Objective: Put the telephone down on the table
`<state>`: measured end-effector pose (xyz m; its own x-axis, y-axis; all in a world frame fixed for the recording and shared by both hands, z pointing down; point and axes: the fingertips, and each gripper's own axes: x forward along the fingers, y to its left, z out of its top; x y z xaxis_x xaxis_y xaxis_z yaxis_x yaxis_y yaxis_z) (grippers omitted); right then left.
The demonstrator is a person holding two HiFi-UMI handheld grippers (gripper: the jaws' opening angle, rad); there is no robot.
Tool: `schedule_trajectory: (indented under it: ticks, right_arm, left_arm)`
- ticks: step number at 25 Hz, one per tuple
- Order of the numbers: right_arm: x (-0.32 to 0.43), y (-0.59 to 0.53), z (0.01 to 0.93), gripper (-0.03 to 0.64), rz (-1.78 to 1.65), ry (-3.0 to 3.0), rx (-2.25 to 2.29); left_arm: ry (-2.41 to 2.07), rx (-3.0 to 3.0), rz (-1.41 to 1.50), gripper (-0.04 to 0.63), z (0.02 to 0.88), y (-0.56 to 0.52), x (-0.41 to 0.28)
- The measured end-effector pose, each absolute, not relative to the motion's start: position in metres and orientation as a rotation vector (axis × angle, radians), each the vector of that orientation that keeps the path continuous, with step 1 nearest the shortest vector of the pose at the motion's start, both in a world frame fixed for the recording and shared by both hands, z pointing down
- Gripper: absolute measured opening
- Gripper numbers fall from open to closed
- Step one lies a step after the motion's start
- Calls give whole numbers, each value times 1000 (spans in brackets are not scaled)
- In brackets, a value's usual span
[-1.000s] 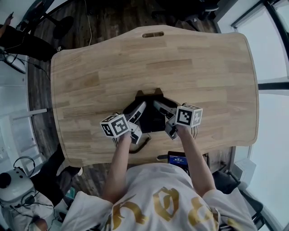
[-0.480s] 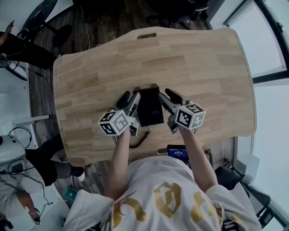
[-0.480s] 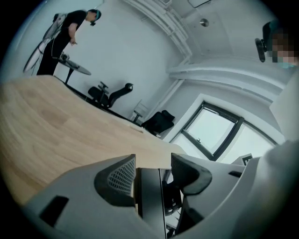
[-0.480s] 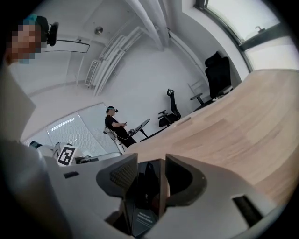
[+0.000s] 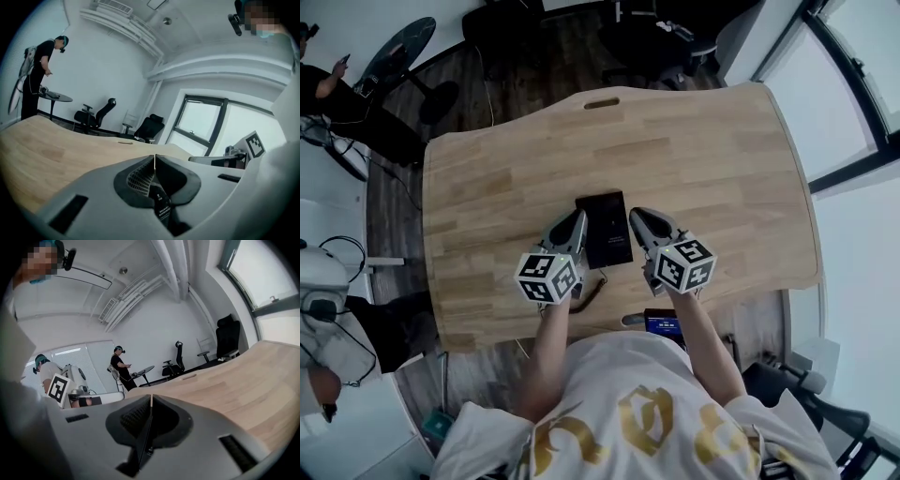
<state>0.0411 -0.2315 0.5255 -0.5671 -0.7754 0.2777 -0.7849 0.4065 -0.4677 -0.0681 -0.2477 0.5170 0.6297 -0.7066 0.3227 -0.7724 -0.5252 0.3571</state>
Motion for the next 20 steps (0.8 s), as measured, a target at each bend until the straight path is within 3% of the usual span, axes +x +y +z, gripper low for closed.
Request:
schedule_trajectory:
  ticks: [20]
  right_arm:
    - [57, -165, 480, 12, 647, -2553, 1640]
  left_arm:
    - [-1271, 2440, 117, 9, 465, -188, -80]
